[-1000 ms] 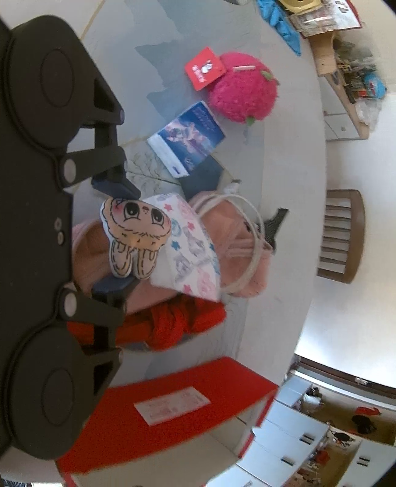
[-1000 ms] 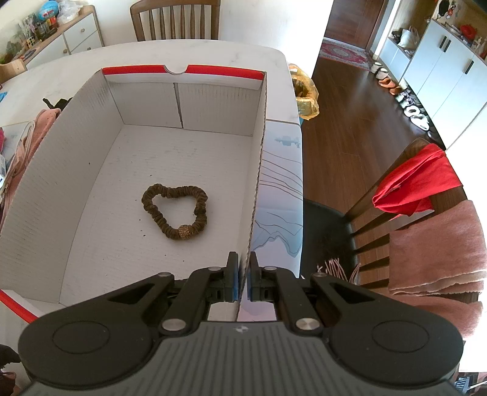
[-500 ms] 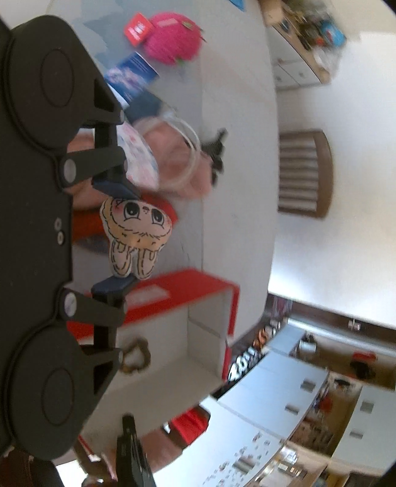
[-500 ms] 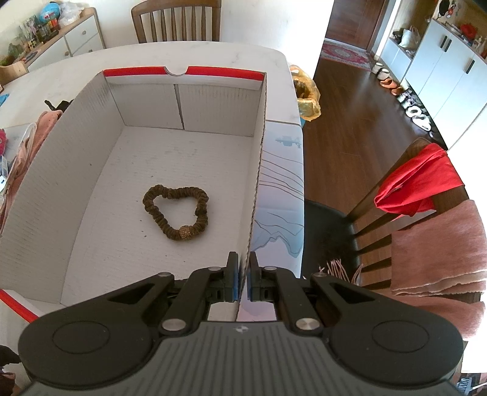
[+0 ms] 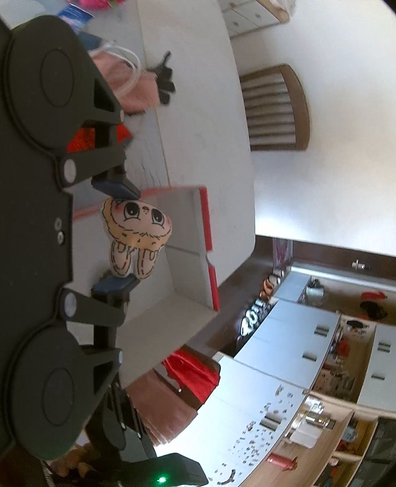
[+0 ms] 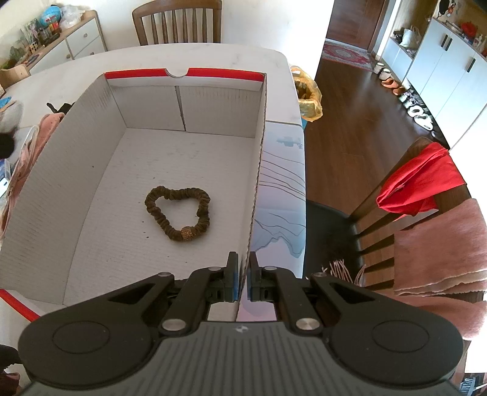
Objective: Organize objects
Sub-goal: 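Carry the plush keychain with the left gripper into the box, then open the left gripper to release the keychain beside the bracelet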
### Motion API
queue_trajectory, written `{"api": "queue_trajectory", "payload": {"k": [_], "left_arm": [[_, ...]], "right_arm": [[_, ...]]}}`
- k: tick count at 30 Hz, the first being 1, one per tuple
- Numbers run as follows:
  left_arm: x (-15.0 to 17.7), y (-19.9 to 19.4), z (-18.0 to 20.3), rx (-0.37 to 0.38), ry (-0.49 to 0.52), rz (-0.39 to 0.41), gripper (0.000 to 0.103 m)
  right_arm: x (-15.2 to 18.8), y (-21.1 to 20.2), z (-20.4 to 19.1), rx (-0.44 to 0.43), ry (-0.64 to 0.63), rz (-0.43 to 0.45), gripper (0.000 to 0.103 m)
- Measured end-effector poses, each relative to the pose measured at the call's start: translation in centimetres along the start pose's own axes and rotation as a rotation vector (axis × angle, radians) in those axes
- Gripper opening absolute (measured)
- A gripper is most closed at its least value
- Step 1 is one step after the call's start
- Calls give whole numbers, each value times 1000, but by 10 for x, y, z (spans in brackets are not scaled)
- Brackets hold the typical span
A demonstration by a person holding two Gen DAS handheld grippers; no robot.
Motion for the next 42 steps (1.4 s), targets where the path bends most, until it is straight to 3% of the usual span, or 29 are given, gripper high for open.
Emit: {"api": "queue_trajectory", "payload": {"k": [11, 20, 31, 42], "left_arm": [[-20, 54, 46, 50, 110, -64, 51], [-15, 108, 67, 15, 216, -150, 50], [3, 157, 62, -51, 243, -270, 50], [18, 176, 50, -80, 225, -365, 51]], "right_arm": [[-1, 0, 1, -3, 2, 0, 5], [-2, 1, 0, -8, 2, 1, 5], [-3, 1, 0, -11, 2, 0, 5], [-3, 2, 1, -14, -2, -2, 5]]}}
Point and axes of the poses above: each gripper's, at about its wrist camera, not at the fingertips, and y roughly the way its jaws point, z to its right, x to its underside, the point moved 6 cm from there along y, roughly the way its jaws point, and after that the axes turned 1 degree about -x, right-handed, at the moved point
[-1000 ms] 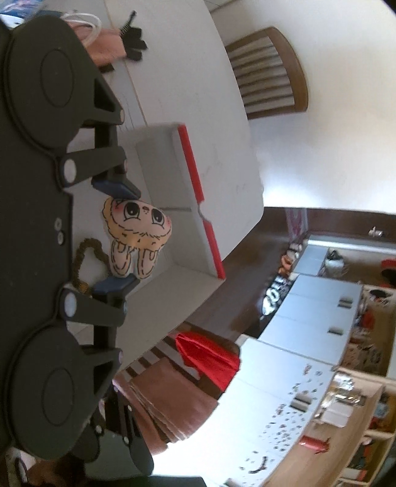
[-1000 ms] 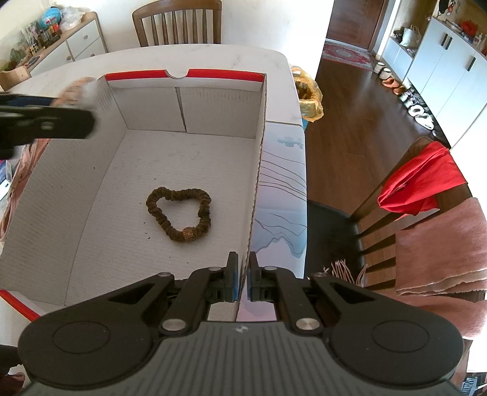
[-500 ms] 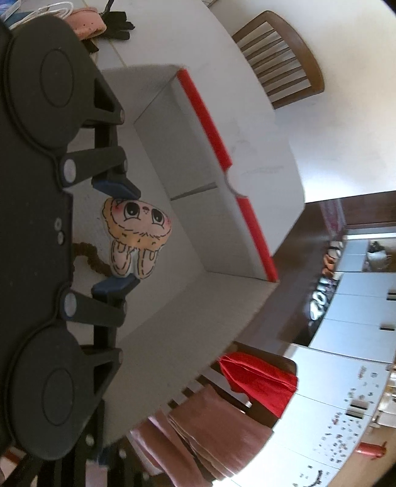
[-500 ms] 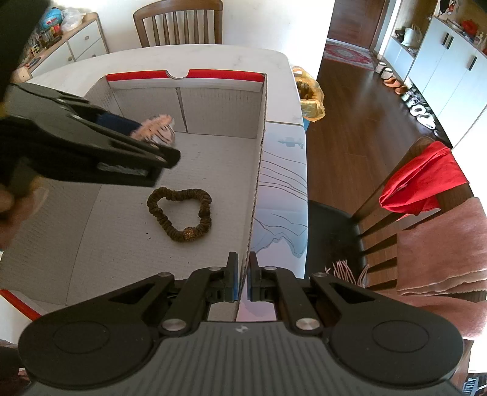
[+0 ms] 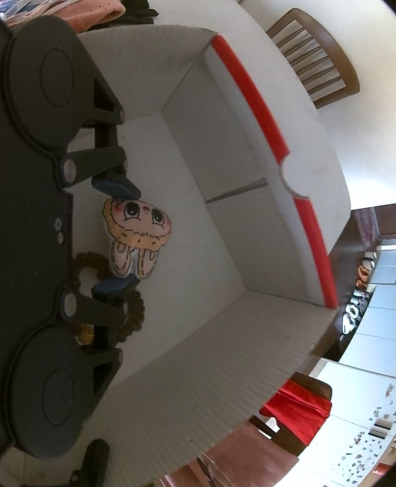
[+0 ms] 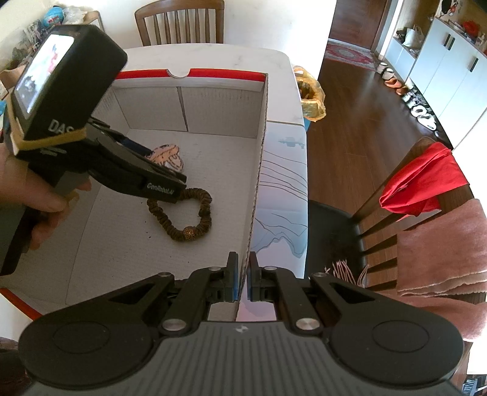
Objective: Organize objects
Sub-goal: 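Open the left gripper to release the keychain beside the bracelet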
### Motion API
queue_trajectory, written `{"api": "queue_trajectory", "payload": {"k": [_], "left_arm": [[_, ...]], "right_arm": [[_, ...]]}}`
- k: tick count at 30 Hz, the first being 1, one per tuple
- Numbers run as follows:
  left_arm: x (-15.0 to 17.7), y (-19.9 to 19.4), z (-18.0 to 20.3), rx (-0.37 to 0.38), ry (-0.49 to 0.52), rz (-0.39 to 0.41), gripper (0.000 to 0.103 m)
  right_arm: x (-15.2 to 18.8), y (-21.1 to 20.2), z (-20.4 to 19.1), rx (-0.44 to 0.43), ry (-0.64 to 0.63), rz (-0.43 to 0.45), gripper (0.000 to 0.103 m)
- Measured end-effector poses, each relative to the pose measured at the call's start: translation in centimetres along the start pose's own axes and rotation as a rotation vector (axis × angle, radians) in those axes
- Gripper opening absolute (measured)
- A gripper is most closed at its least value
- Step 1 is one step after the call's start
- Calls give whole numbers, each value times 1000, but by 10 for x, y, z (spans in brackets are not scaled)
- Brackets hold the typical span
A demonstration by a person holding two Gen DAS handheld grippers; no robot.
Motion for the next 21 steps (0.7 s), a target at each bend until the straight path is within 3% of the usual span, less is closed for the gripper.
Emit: {"api": "queue_trajectory", "payload": {"k": [7, 13, 21], "left_arm": [[5, -3, -5, 7, -10, -5, 56], [2, -18, -4, 20, -30, 40, 63], [-1, -57, -6, 25, -48, 123, 62]], "right_arm": [[1, 0, 0, -1, 0, 0, 5], [1, 0, 1, -1, 1, -1, 5], [2, -1, 1, -3, 4, -3, 5]]}}
Point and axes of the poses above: each gripper's, at about its wrist camera, not at the fingertips, and y roughly the way its jaws point, z to its right, x to its underside, the point moved 6 cm from there along y, roughly the way its jaws point, and after that the axes turned 1 degree about -x, right-handed, at the moved point
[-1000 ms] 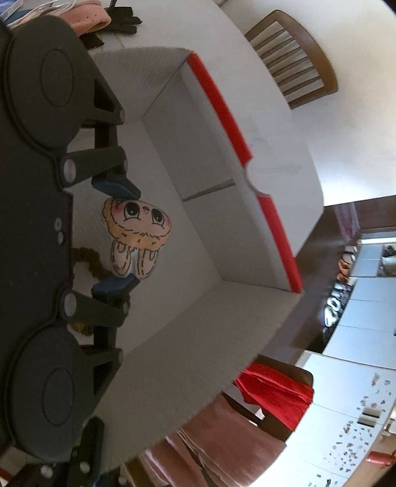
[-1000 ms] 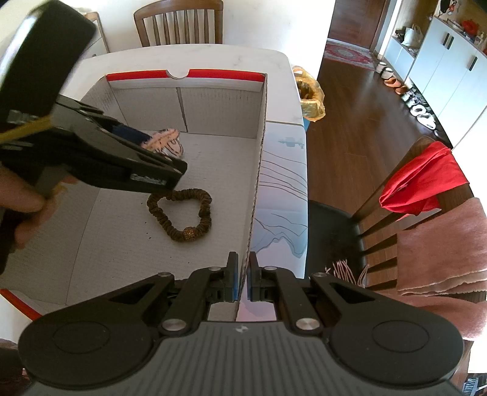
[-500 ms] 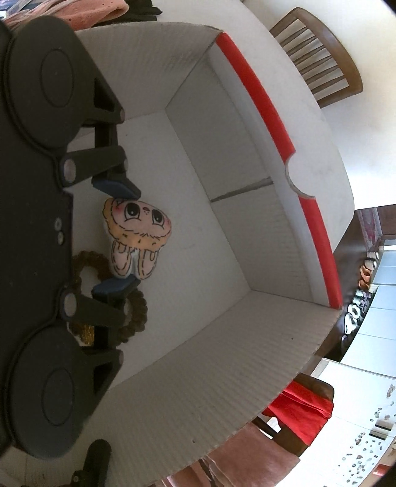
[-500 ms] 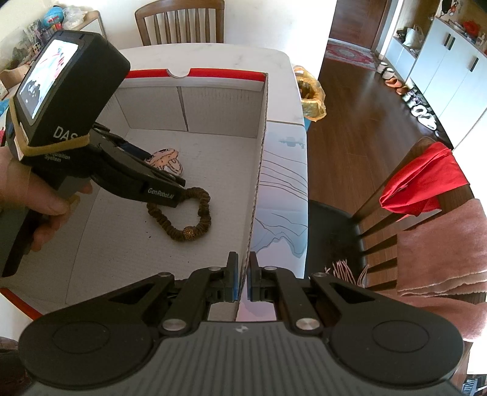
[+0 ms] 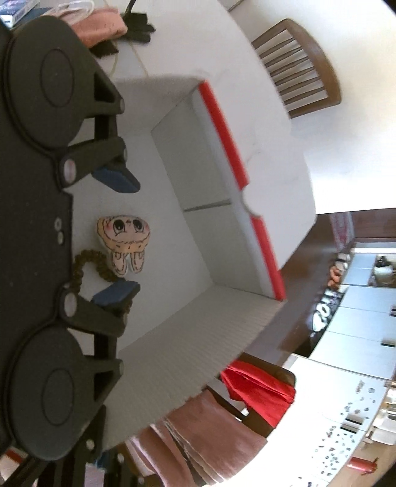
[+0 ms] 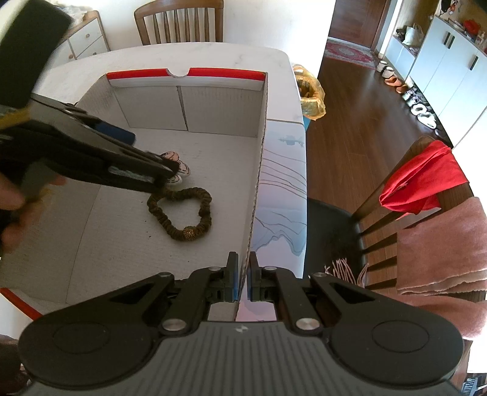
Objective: Organize objects
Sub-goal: 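Open the left gripper to release the keychain beside the bracelet, then move the left gripper back to the pile and grasp the printed face mask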
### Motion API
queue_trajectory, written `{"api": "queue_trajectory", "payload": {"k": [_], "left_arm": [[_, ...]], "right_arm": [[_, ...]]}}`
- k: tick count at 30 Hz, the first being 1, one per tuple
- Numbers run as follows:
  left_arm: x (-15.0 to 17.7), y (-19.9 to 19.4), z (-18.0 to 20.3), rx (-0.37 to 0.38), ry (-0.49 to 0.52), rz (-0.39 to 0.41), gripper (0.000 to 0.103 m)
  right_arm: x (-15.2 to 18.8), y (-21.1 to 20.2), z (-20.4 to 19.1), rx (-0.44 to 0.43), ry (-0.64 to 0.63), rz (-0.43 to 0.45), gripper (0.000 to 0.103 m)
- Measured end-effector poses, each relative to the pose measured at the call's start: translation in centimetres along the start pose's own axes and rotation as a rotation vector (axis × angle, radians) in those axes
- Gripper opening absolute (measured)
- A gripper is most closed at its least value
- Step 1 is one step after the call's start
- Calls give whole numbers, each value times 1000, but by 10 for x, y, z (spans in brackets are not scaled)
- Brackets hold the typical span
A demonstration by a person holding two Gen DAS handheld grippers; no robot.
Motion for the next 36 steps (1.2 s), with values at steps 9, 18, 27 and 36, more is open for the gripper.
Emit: {"api": "queue_trajectory", "payload": {"k": [9, 18, 27, 36], "left_arm": [[3, -46, -12, -3, -69, 88, 61], [25, -84, -53, -33, -166, 138, 61], [64, -97, -107, -123, -276, 129, 65], [97, -103, -151, -203, -357, 146, 90]], "right_arm": [[1, -3, 0, -1, -3, 1, 5], [2, -6, -2, 3, -4, -4, 5], [2, -8, -2, 1, 2, -6, 5], [2, -8, -2, 4, 3, -10, 5]]}}
Point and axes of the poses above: each gripper's, at about its wrist camera, not at the fingertips, and y roughly the way its jaws point, z to its right, x to its underside, the point moved 6 cm from there along y, roughly the way its jaws point, and after that the axes turned 1 degree about -x, right-handed, at the moved point
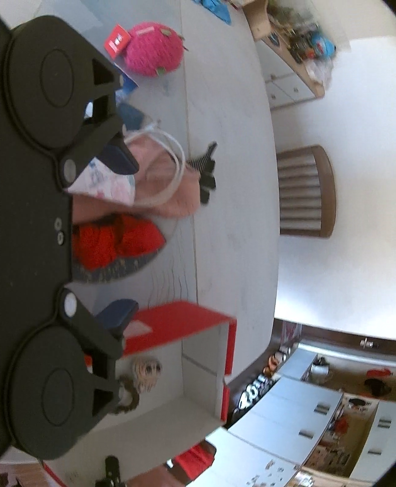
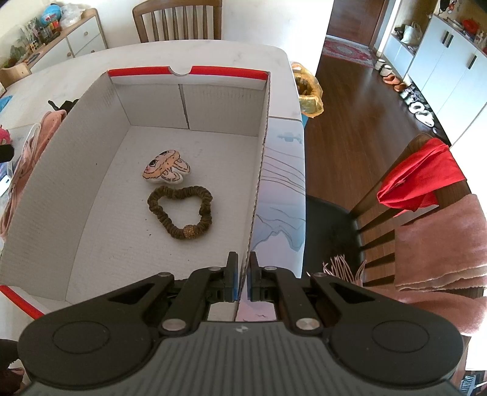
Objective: Organize objects
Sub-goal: 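Move the left gripper back to the pile and grasp the printed face mask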
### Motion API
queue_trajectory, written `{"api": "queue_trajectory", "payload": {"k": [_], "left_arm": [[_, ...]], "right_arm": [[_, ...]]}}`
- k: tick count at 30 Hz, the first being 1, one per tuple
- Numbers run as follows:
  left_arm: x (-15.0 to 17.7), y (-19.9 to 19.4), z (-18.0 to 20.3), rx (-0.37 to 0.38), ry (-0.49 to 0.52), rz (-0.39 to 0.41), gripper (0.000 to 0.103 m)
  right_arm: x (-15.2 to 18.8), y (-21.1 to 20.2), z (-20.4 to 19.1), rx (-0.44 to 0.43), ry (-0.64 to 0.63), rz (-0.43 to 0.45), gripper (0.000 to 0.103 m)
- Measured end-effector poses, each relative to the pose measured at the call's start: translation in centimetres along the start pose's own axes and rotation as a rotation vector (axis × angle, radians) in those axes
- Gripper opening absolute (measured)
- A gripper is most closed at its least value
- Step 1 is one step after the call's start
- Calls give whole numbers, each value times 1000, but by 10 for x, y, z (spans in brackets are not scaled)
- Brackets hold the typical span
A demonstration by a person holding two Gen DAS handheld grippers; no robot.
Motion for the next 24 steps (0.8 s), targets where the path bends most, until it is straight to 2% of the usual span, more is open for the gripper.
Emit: {"api": "queue_trajectory", "payload": {"k": [4, 14, 24], "left_arm": [[8, 6, -15, -27, -13, -9, 96], [31, 34, -49, -118, -33, -43, 96], [45, 50, -55, -118, -15, -64, 78]], "right_arm": [[0, 0, 0, 2, 0, -1, 5], [1, -1, 0, 8, -1, -4, 5], [1, 1, -2, 13, -4, -10, 5]]}}
Point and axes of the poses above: each gripper's, at about its wrist camera, not at the fingertips, and y roughly the way its jaws point, z to its right, x to its underside, the point moved 6 cm from there along y, roughly the way its jaws point, and after that the axes turned 1 degree about -x, right-handed, at the moved point
